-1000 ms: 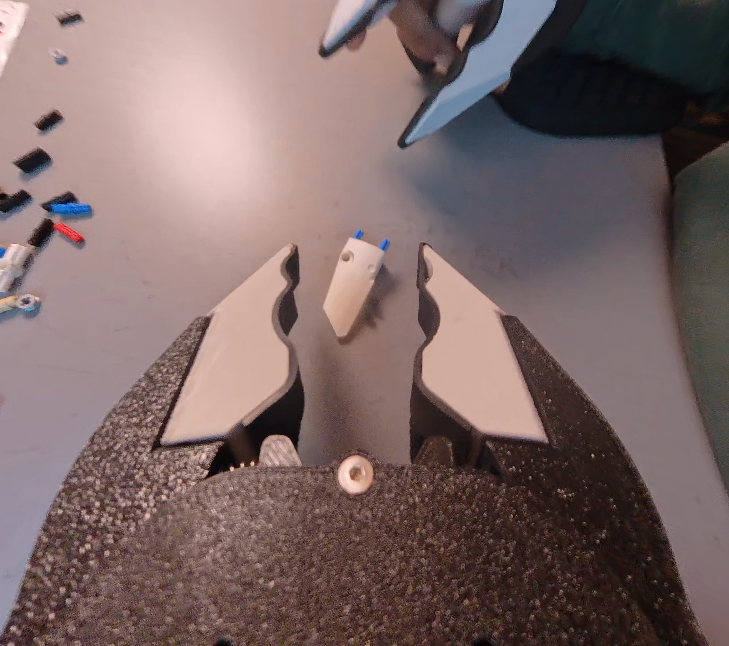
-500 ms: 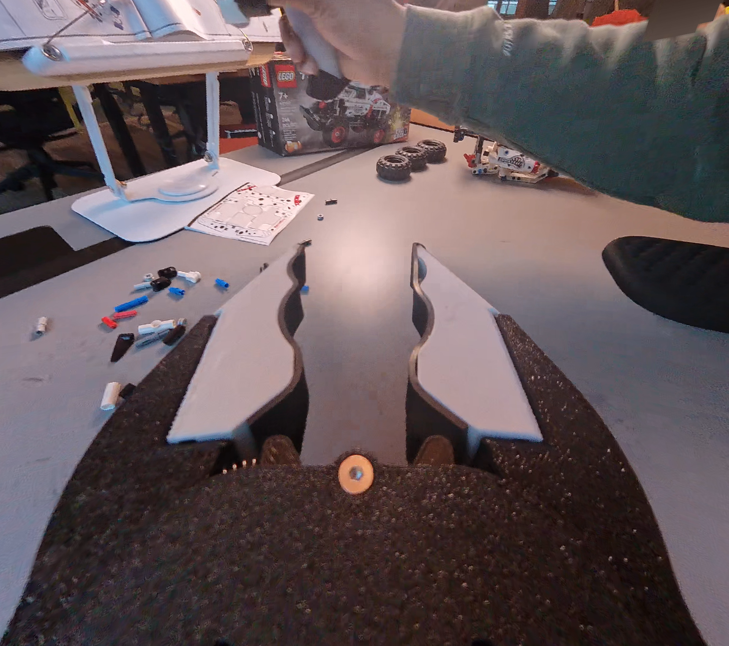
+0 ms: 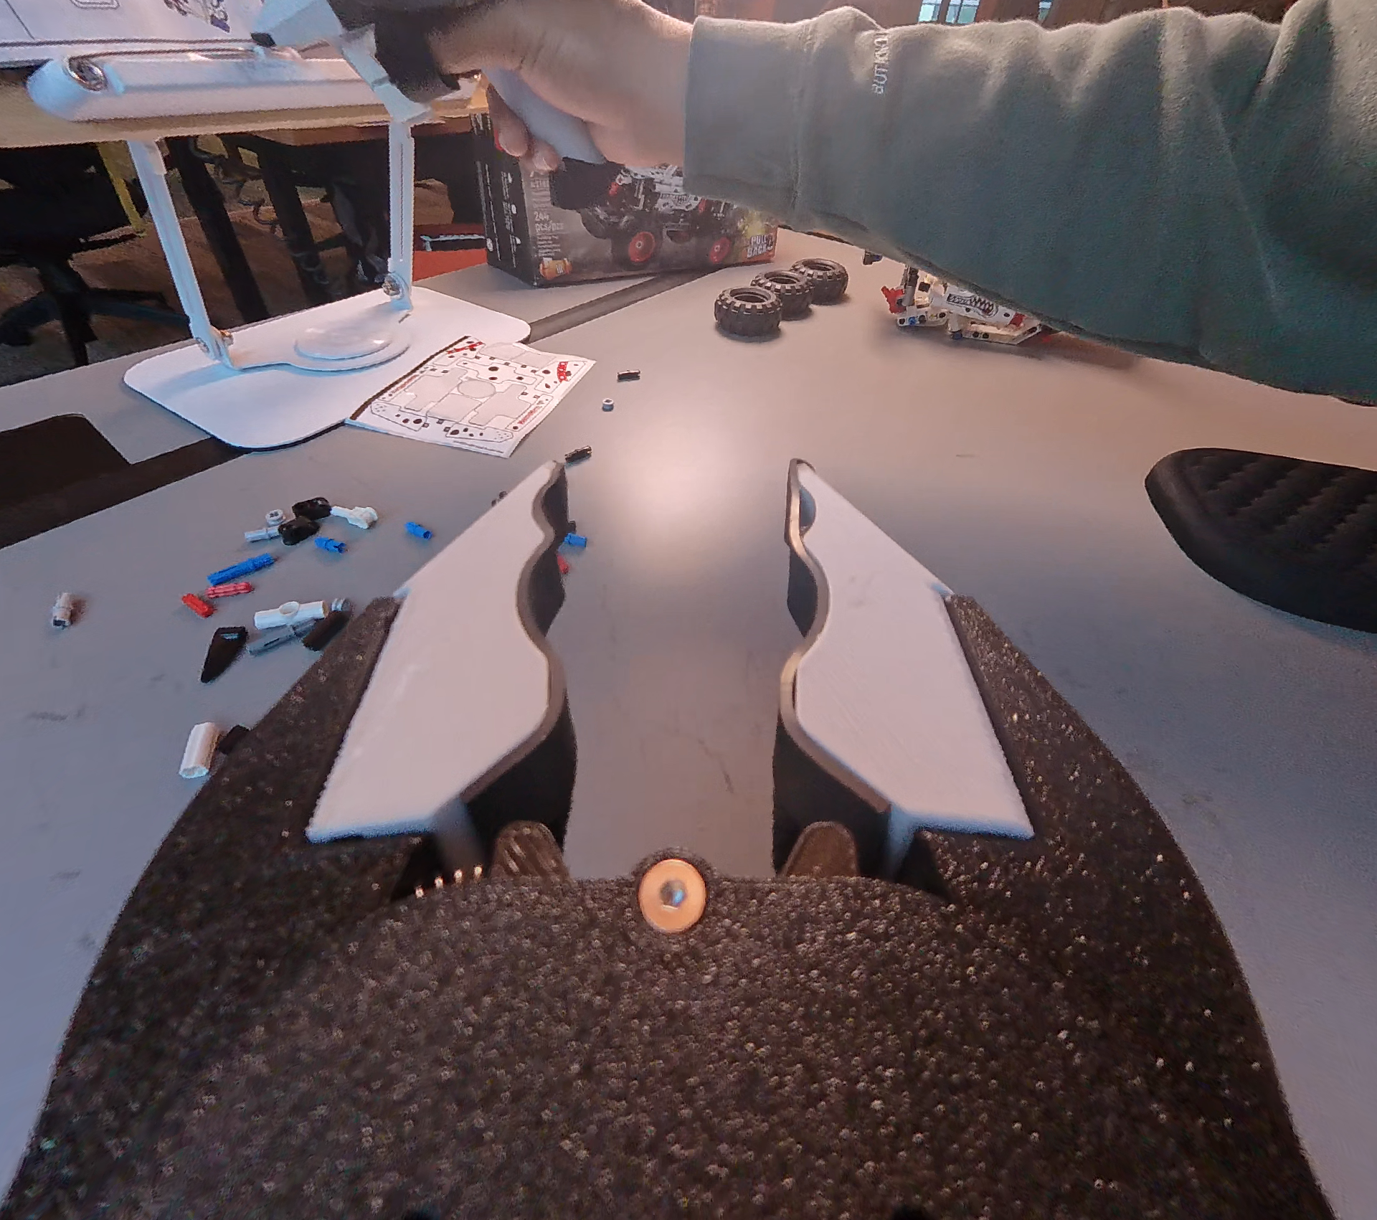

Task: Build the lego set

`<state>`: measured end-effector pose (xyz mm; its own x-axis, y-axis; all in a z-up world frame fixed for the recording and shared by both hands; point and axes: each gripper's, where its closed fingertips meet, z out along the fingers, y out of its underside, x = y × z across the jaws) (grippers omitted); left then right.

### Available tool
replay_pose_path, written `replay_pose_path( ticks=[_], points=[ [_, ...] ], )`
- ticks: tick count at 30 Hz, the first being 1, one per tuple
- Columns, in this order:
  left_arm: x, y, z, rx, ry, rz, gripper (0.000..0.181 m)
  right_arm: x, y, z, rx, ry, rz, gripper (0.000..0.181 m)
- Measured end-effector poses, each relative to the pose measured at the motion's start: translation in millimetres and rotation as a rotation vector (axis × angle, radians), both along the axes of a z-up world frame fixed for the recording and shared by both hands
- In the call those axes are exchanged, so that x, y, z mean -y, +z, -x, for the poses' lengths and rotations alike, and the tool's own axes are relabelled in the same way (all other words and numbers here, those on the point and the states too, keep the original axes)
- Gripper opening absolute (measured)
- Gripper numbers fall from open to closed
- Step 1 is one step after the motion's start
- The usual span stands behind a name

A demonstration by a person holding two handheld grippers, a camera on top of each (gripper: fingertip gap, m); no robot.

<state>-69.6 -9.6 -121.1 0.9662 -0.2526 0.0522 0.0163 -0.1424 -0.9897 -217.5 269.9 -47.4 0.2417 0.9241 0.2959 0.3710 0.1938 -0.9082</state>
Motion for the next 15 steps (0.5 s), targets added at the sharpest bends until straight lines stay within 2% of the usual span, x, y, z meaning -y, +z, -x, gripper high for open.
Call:
replay_pose_path(
  ticks=[3, 7, 9, 11, 13, 15],
  points=[
    [0.3, -0.1, 0.8, -0.004, 0.006, -0.002, 0.06, 2.2, 10.2, -4.2, -0.085, 0.014, -0.034, 0.0],
    [-0.7, -1.8, 5.2, 0.002, 0.024, 0.003, 0.064, 21.5, 35.0, -19.7, -0.259, 0.086, -0.066, 0.014],
    [-0.9, -1.4, 8.0, 0.009, 0.035, 0.004, 0.066, 32.8, 33.1, -31.9, -0.294, 0.123, -0.064, 0.016],
    [-0.1, -0.2, 9.3, 0.018, 0.039, 0.003, 0.066, 42.1, 8.6, -44.2, -0.224, 0.163, -0.042, 0.017],
    [0.4, -0.1, 9.8, 0.031, 0.037, 0.009, 0.065, 45.3, -37.1, -56.7, -0.045, 0.198, 0.02, 0.024],
    [-0.3, -0.5, 9.0, 0.042, 0.029, 0.014, 0.065, 33.5, -80.9, -74.6, 0.127, 0.152, 0.097, 0.031]
  ],
)
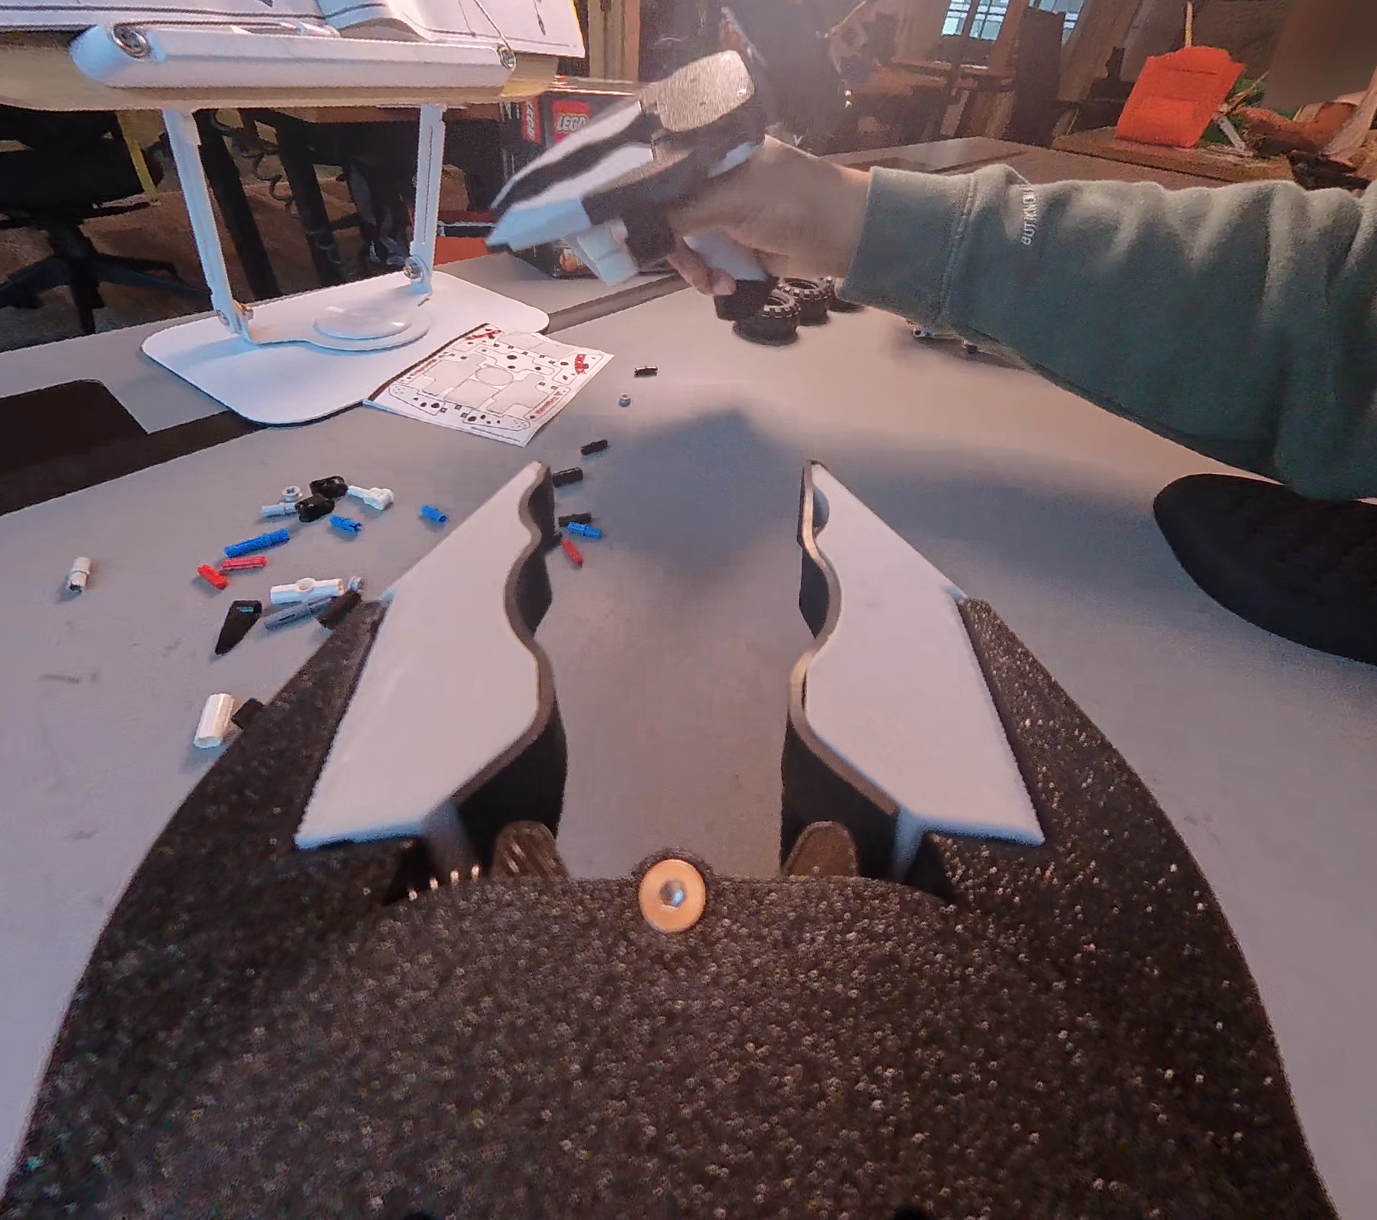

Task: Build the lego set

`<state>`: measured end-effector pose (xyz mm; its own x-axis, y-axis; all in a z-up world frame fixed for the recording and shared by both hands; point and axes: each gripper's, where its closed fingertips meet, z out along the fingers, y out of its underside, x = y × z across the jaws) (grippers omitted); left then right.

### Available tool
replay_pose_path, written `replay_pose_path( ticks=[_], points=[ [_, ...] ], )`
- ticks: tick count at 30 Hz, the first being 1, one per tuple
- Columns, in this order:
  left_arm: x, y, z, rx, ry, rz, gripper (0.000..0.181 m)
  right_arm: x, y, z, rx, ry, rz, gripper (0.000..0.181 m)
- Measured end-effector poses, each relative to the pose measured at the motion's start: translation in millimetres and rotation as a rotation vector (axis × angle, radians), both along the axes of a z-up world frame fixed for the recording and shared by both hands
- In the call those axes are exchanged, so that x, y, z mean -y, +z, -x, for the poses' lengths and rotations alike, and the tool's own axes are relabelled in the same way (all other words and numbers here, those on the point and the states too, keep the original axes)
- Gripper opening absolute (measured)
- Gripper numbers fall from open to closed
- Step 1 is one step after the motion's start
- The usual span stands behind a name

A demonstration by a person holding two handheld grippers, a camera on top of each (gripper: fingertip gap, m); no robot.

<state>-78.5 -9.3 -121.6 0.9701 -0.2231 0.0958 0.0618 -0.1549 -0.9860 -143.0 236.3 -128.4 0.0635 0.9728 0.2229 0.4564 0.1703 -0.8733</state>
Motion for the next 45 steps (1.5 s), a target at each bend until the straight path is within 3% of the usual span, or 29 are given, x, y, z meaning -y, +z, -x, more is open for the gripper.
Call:
replay_pose_path(
  ticks=[6, 8, 10, 12, 14, 19, 21, 26, 28, 29, 31, 35, 41, 45],
  points=[
    [-3.7, -7.6, -5.3, -0.011, -0.023, 0.036, 0.066, -27.6, -71.8, -30.4, 0.302, -0.145, 0.321, 0.075],
    [-4.0, -10.5, -6.8, -0.018, -0.029, 0.049, 0.066, -26.7, -86.2, -29.1, 0.38, -0.153, 0.324, 0.075],
    [-3.7, -13.4, -7.4, -0.023, -0.032, 0.061, 0.065, -25.4, -96.4, -27.4, 0.446, -0.156, 0.251, 0.063],
    [-3.5, -15.5, -7.8, -0.027, -0.033, 0.07, 0.065, -17.0, -96.2, -23.7, 0.465, -0.148, 0.26, 0.047],
    [-3.7, -16.3, -8.3, -0.032, -0.035, 0.074, 0.064, -15.3, -95.2, -23.3, 0.472, -0.139, 0.216, 0.019],
    [-4.6, -16.9, -7.8, -0.022, -0.035, 0.083, 0.064, -19.2, -89.9, -28.8, 0.404, -0.138, 0.114, 0.0],
    [-4.6, -16.1, -7.7, -0.022, -0.033, 0.082, 0.064, -23.1, -81.8, -30.4, 0.351, -0.145, 0.096, 0.003],
    [-5.2, -18.4, -9.6, -0.031, -0.037, 0.093, 0.064, -24.5, -77.0, -24.3, 0.343, -0.177, 0.254, 0.078],
    [-5.3, -20.4, -10.4, -0.039, -0.038, 0.1, 0.064, -25.5, -94.6, -25.6, 0.438, -0.188, 0.279, 0.074],
    [-5.3, -21.2, -10.4, -0.043, -0.037, 0.103, 0.064, -26.4, -96.6, -23.0, 0.434, -0.192, 0.276, 0.063],
    [-5.0, -22.0, -10.2, -0.049, -0.035, 0.104, 0.064, -26.1, -97.1, -22.6, 0.471, -0.202, 0.279, 0.058],
    [-5.0, -21.4, -9.7, -0.044, -0.035, 0.104, 0.063, -26.2, -93.4, -21.1, 0.453, -0.177, 0.164, 0.011],
    [-4.2, -17.3, -7.1, -0.009, -0.028, 0.091, 0.063, -11.9, -54.8, -31.3, 0.241, -0.118, -0.05, 0.011],
    [-6.1, -19.4, -8.9, -0.008, -0.033, 0.101, 0.063, -16.9, -54.9, -39.8, 0.268, -0.16, 0.085, 0.056]
  ],
)
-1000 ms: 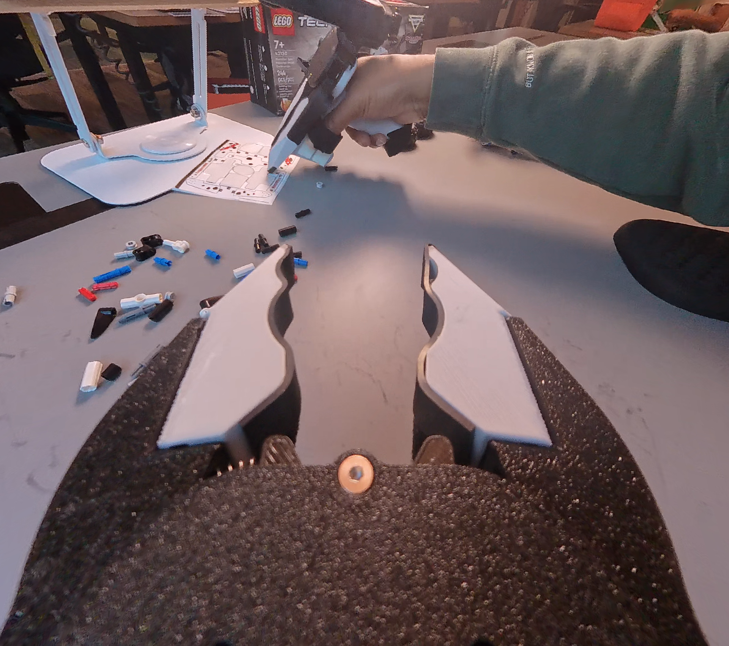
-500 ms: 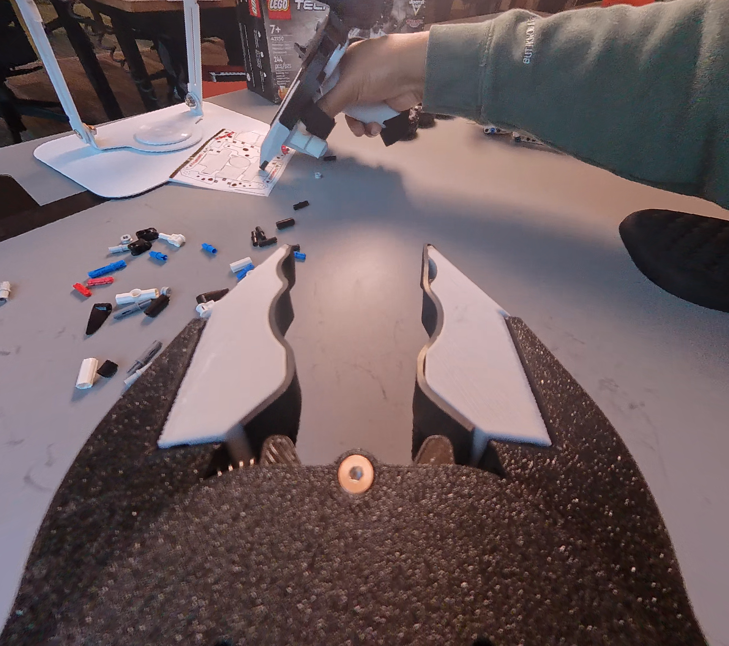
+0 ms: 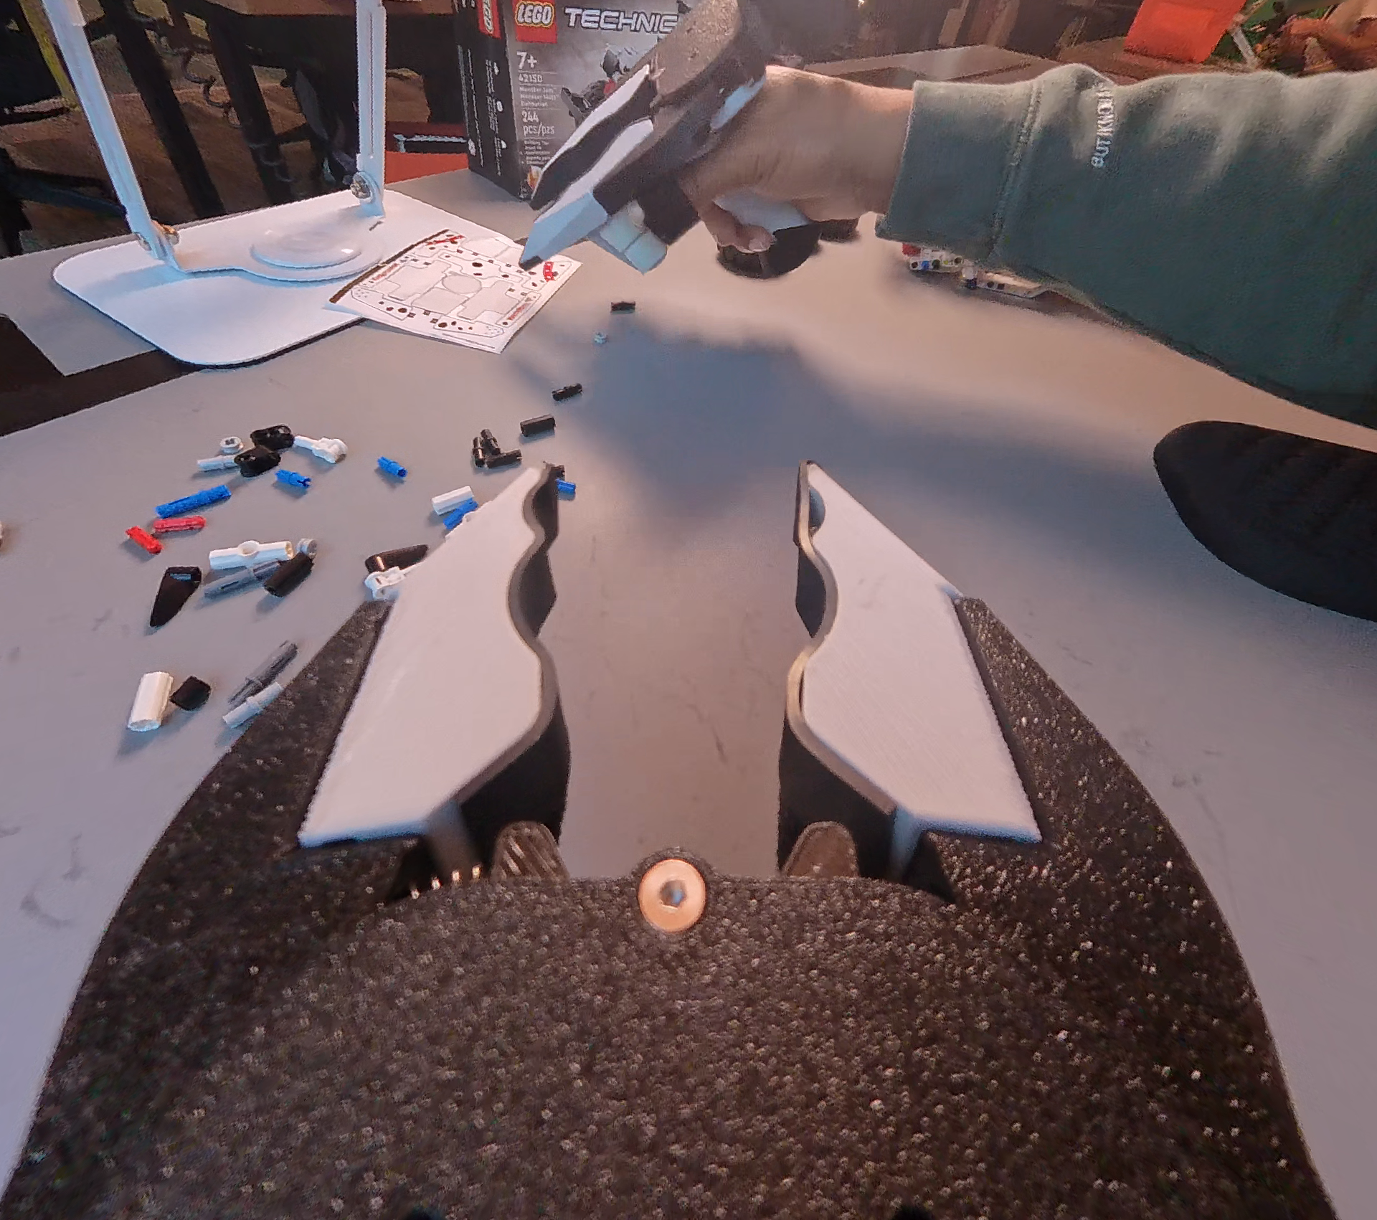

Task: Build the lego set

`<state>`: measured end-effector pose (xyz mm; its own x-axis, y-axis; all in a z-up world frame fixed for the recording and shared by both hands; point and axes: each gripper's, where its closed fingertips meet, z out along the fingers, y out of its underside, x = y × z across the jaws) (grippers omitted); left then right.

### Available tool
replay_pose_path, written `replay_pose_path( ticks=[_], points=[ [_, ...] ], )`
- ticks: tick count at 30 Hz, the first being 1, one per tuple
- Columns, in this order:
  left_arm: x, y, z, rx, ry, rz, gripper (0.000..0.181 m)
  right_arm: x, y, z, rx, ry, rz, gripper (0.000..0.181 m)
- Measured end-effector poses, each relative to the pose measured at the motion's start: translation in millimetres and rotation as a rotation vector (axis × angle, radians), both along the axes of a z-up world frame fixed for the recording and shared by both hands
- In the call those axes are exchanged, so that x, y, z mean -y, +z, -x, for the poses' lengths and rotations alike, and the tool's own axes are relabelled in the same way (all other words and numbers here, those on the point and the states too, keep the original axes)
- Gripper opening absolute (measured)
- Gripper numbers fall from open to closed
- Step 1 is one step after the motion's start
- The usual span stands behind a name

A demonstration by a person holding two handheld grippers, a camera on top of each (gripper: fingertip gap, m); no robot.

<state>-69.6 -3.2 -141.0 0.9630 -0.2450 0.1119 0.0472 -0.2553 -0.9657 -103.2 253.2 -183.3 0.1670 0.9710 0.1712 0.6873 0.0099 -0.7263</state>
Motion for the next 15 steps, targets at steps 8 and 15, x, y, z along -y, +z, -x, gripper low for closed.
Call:
replay_pose_path(
  ticks=[8, 15],
  points=[
    [1.0, -4.1, 0.0, -0.023, 0.002, 0.012, 0.063, -28.6, -43.7, 19.9, 0.131, -0.113, 0.243, 0.103],
    [0.3, -2.4, -0.1, -0.007, -0.007, 0.01, 0.063, -41.6, -43.9, 16.6, 0.165, -0.188, 0.232, 0.075]
  ],
)
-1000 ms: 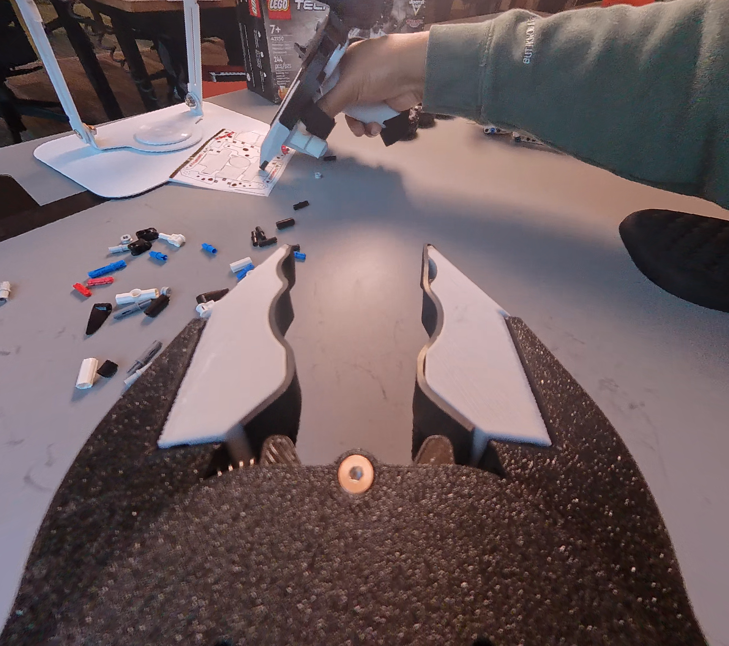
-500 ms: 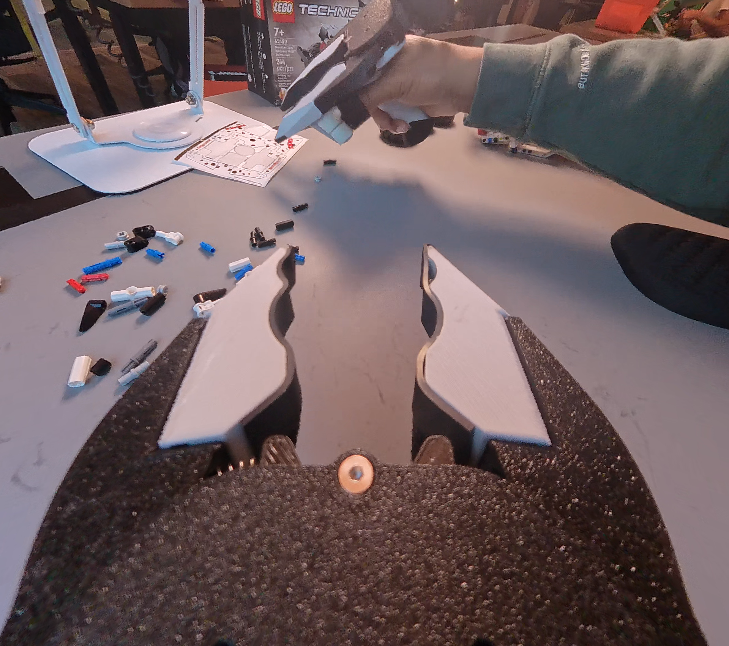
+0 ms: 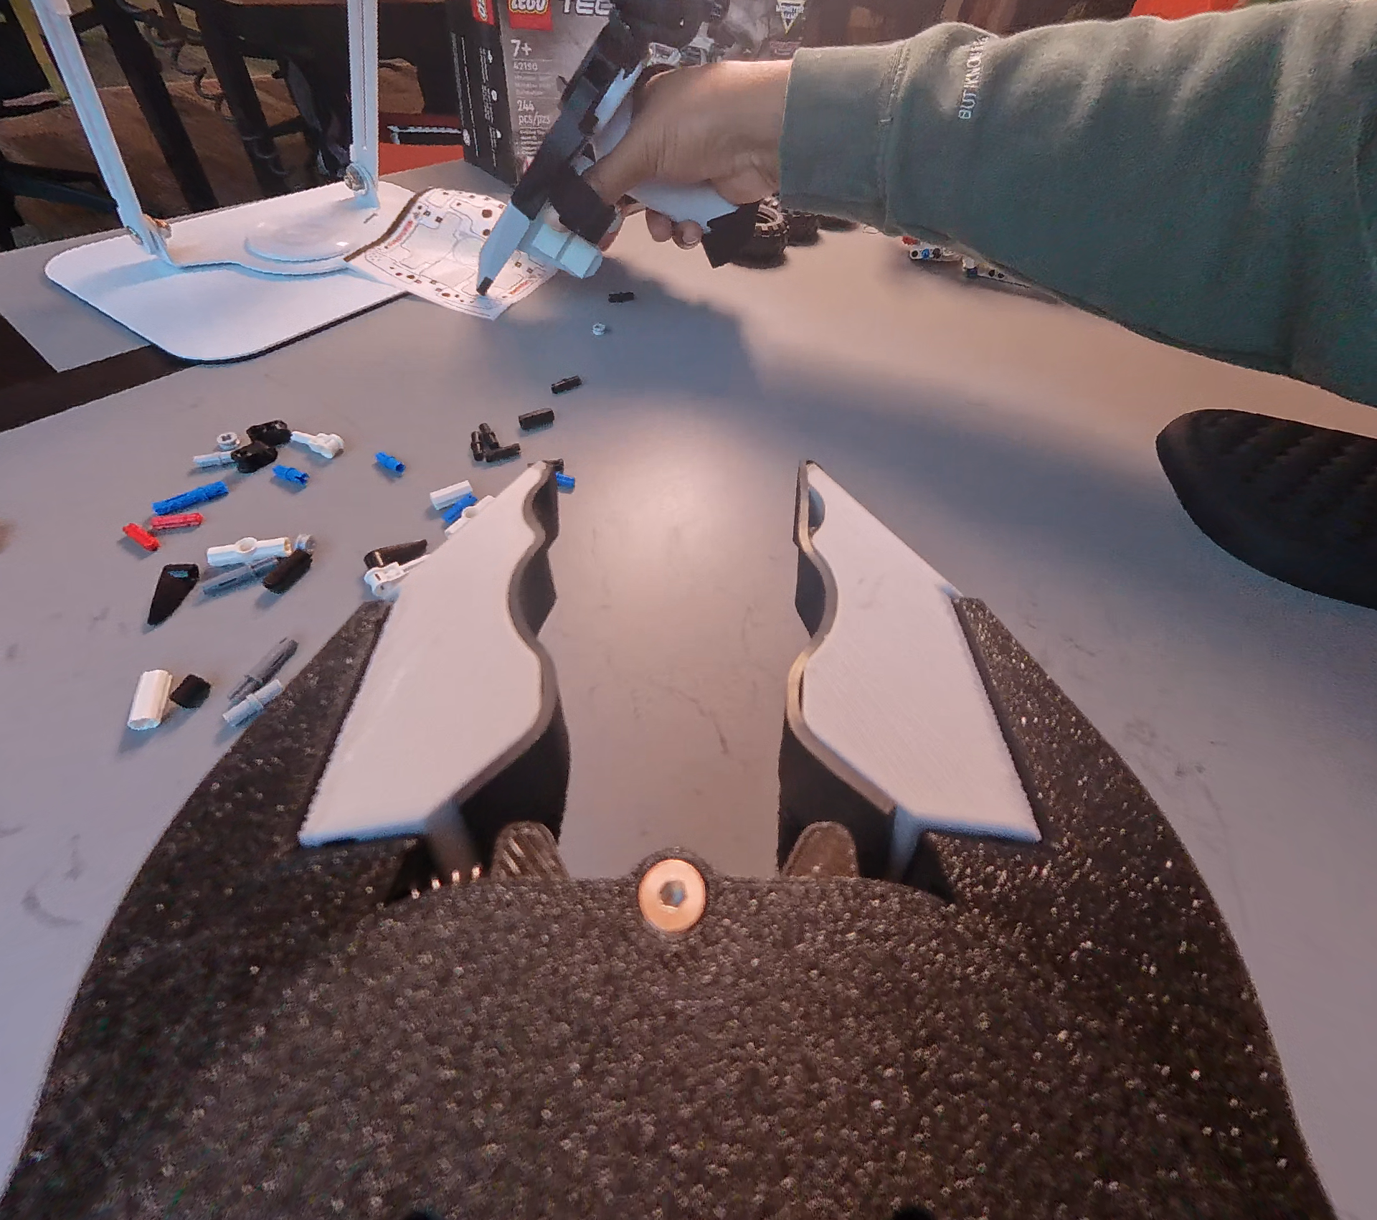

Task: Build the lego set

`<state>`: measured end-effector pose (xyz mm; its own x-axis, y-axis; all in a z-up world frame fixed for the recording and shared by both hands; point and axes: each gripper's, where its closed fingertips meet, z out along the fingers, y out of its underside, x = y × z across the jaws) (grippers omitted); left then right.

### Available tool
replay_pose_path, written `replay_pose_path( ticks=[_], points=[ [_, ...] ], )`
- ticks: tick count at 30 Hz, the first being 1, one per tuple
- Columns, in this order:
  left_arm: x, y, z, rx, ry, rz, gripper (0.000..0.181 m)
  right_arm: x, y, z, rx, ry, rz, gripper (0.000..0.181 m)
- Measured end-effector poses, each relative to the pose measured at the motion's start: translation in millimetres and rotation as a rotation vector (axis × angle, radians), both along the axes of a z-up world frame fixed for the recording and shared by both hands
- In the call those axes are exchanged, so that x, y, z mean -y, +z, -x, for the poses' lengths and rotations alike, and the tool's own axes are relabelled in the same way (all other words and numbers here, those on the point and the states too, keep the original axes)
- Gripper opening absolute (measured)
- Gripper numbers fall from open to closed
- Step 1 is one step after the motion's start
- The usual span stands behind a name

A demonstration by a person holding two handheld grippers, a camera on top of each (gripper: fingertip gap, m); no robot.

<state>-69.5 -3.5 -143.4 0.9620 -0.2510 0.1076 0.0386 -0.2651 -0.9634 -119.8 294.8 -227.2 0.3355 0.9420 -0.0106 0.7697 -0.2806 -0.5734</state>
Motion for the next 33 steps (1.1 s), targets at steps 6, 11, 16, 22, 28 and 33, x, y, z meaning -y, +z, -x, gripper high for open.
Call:
replay_pose_path(
  ticks=[6, 11, 16, 22, 28, 33],
  points=[
    [0.7, 1.5, 1.8, 0.02, 0.004, -0.005, 0.064, 3.5, 28.2, -5.6, -0.191, 0.05, -0.076, 0.045],
    [-0.3, 4.2, 6.6, 0.088, 0.013, -0.007, 0.064, 49.4, 68.5, -22.9, -0.376, 0.142, -0.094, 0.03],
    [0.7, 8.9, 4.8, 0.159, -0.005, -0.02, 0.066, 147.2, 111.7, -54.2, -0.595, 0.255, 0.164, 0.03],
    [10.1, 41.5, -20.2, 0.446, -0.19, -0.116, 0.058, 243.7, 137.8, -91.5, -0.728, 0.349, 0.481, 0.031],
    [25.4, 57.3, -36.8, 0.644, -0.362, -0.14, 0.026, 286.4, 138.1, -105.3, -0.742, 0.405, 0.549, 0.032],
    [36.9, 63.9, -53.2, 0.649, -0.476, -0.149, 0.0, 288.7, 134.2, -108.3, -0.746, 0.399, 0.528, 0.033]
  ],
)
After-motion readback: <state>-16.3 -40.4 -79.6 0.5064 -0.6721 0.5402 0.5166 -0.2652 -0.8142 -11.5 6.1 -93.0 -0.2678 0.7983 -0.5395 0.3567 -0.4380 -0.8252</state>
